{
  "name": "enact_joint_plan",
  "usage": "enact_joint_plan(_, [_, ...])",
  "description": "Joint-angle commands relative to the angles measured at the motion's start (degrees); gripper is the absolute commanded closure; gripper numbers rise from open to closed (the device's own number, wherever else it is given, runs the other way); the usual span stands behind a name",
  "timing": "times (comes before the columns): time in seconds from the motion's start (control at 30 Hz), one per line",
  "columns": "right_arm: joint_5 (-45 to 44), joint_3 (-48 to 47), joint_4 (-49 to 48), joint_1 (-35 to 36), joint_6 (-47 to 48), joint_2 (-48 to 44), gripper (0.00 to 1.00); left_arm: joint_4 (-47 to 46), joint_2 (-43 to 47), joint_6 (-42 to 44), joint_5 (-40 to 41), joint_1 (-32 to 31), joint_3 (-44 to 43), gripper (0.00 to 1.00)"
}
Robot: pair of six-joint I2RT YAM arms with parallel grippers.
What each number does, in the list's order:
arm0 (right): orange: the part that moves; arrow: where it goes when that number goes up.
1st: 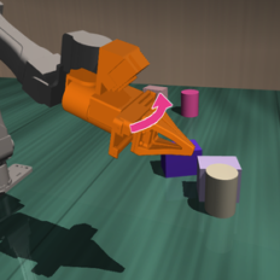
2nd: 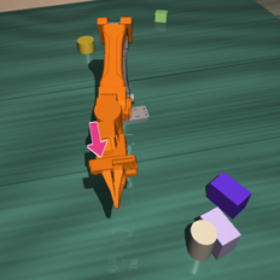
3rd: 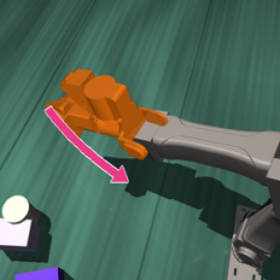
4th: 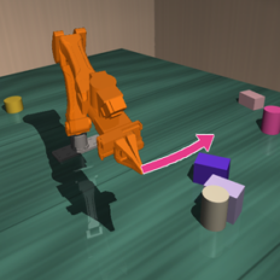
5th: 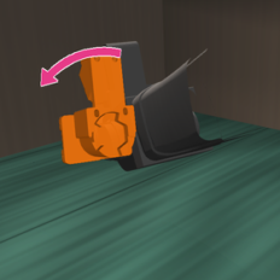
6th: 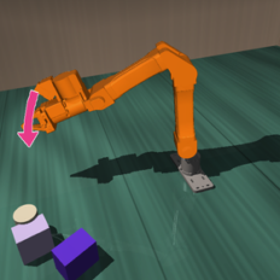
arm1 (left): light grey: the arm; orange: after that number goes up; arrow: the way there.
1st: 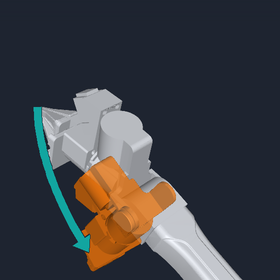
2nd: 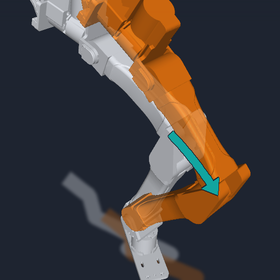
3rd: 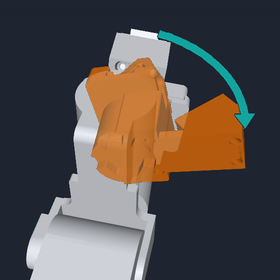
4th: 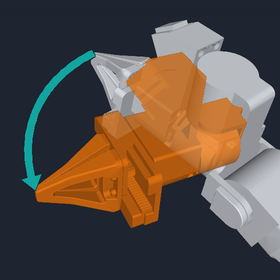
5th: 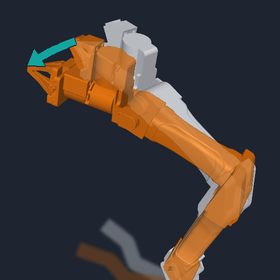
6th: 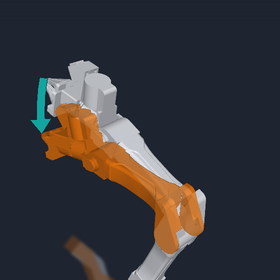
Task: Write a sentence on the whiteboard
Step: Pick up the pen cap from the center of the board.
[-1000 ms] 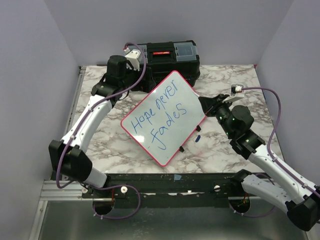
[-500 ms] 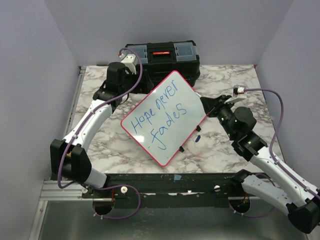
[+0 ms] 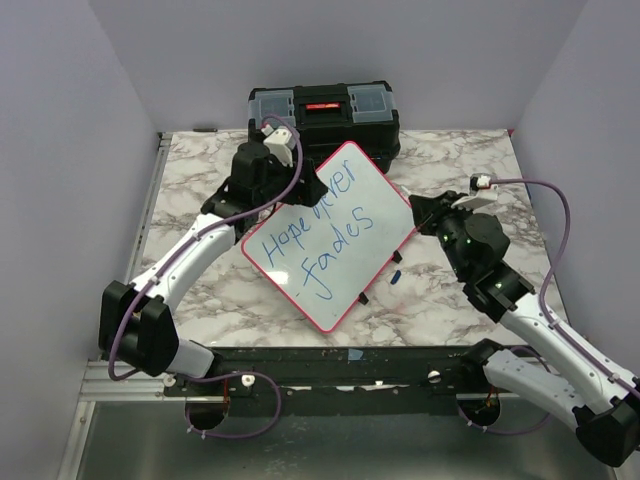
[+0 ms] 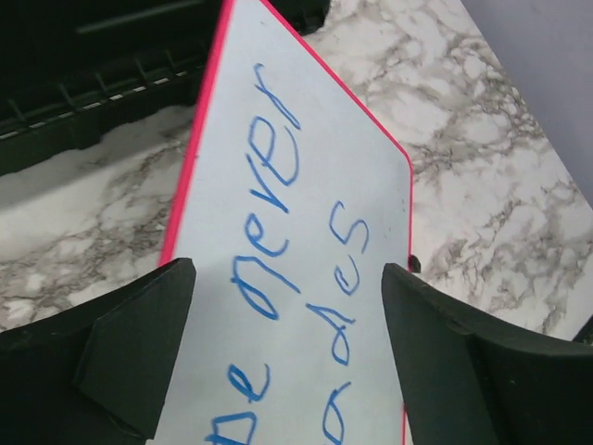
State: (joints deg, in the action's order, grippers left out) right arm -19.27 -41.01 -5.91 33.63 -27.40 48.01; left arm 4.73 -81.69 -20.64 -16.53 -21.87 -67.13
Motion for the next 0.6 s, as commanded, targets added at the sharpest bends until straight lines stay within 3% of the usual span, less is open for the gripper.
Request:
enact_joint_plan(0.0, [-9.4,-4.0,3.2,0.1,0.2,0.1,0.99,6.8,3.2,4.3,4.8,-5.6,-2.5,0.21])
enact_joint_plan(0.33, [-14.0,-11.9,2.8,0.1,2.9,2.2,0.99,6.8,0.9,1.7,10.6,-20.7,0.0,0.39])
enact_joint_plan(0.57, [-13.9,-12.1,2.3,0.1,3.6,0.7,0.99,6.8,-8.3,-1.3,12.9,-30.2,-4.0,0.5])
